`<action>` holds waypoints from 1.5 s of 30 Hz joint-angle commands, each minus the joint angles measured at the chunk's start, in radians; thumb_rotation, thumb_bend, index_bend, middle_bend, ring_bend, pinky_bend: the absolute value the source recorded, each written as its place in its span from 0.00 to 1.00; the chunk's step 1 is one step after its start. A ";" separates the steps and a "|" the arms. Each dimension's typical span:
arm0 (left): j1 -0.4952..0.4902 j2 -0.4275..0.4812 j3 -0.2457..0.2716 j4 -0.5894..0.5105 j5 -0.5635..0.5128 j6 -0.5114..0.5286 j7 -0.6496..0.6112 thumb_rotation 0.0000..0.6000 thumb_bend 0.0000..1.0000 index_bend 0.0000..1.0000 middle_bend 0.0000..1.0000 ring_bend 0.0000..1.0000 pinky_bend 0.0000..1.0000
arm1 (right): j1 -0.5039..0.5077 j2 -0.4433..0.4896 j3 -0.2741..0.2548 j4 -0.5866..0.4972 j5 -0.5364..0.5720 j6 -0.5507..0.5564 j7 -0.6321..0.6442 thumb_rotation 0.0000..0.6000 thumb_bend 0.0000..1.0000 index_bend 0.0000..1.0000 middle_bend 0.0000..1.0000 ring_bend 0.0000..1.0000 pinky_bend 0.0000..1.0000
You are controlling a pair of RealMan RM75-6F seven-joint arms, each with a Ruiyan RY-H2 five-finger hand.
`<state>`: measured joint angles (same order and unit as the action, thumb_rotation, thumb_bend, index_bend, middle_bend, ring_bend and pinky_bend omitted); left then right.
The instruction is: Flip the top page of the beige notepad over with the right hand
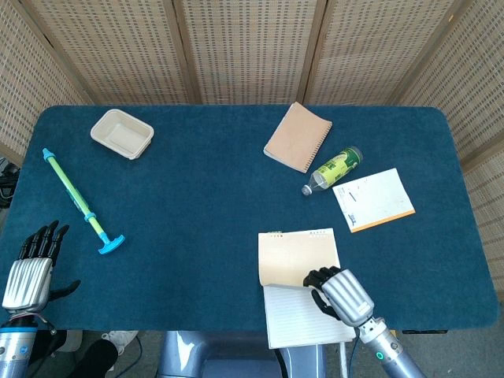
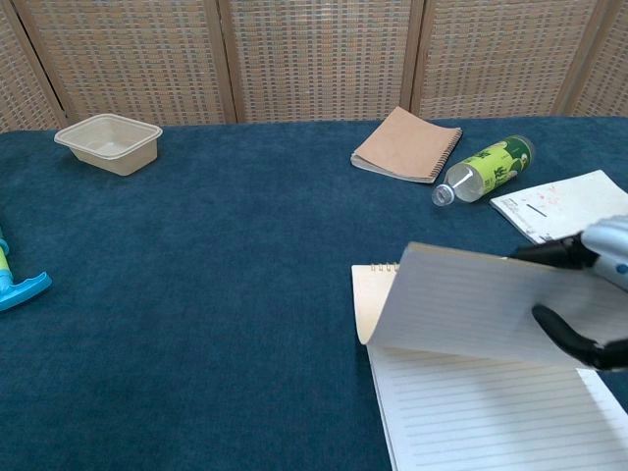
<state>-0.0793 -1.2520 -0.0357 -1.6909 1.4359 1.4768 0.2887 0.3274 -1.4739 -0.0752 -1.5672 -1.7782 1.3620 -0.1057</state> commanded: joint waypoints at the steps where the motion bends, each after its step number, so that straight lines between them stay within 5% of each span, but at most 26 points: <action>1: -0.005 -0.007 -0.004 0.011 -0.005 -0.007 0.000 1.00 0.07 0.00 0.00 0.00 0.08 | 0.052 -0.012 0.075 -0.009 0.041 -0.045 -0.033 1.00 0.79 0.69 0.57 0.51 0.62; 13: -0.027 -0.037 -0.014 0.061 -0.051 -0.056 0.014 1.00 0.07 0.00 0.00 0.00 0.08 | 0.218 -0.059 0.273 0.060 0.206 -0.212 -0.116 1.00 0.78 0.69 0.57 0.52 0.62; 19: -0.029 -0.039 -0.017 0.067 -0.053 -0.054 0.008 1.00 0.07 0.00 0.00 0.00 0.08 | 0.288 -0.089 0.329 0.137 0.257 -0.266 -0.121 1.00 0.78 0.69 0.57 0.52 0.62; 29: -0.035 -0.046 -0.028 0.083 -0.062 -0.052 0.002 1.00 0.07 0.00 0.00 0.00 0.08 | 0.394 -0.149 0.389 0.273 0.310 -0.326 -0.114 1.00 0.78 0.69 0.57 0.52 0.62; 45: -0.049 -0.059 -0.034 0.103 -0.092 -0.077 0.013 1.00 0.07 0.00 0.00 0.00 0.08 | 0.621 -0.324 0.453 0.650 0.379 -0.447 -0.018 1.00 0.77 0.69 0.57 0.52 0.62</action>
<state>-0.1274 -1.3117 -0.0694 -1.5876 1.3431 1.3993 0.3032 0.9115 -1.7650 0.3705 -0.9663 -1.4065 0.9362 -0.1475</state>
